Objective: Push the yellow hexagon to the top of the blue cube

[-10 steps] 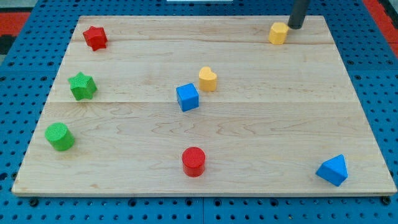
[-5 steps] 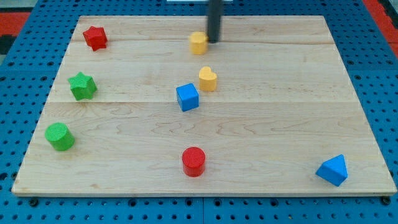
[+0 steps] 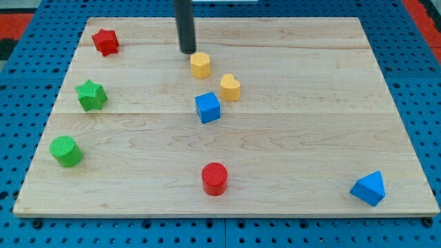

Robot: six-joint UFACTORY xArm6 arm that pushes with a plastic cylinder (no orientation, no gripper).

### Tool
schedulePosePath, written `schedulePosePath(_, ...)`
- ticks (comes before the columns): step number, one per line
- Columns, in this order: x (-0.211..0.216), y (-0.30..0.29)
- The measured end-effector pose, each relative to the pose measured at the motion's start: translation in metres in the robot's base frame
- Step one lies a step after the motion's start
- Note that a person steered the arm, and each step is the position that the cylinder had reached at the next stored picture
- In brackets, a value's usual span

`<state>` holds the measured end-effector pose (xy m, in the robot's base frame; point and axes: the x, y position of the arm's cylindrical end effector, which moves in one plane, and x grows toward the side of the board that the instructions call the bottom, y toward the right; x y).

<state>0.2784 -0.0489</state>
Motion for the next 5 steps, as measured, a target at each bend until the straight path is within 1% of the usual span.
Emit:
schedulePosePath(1, 0.011, 0.014)
schedulePosePath(2, 0.048, -0.031)
schedulePosePath(3, 0.095, -0.046)
schedulePosePath(4, 0.069, -0.077)
schedulePosePath(5, 0.037, -0.056)
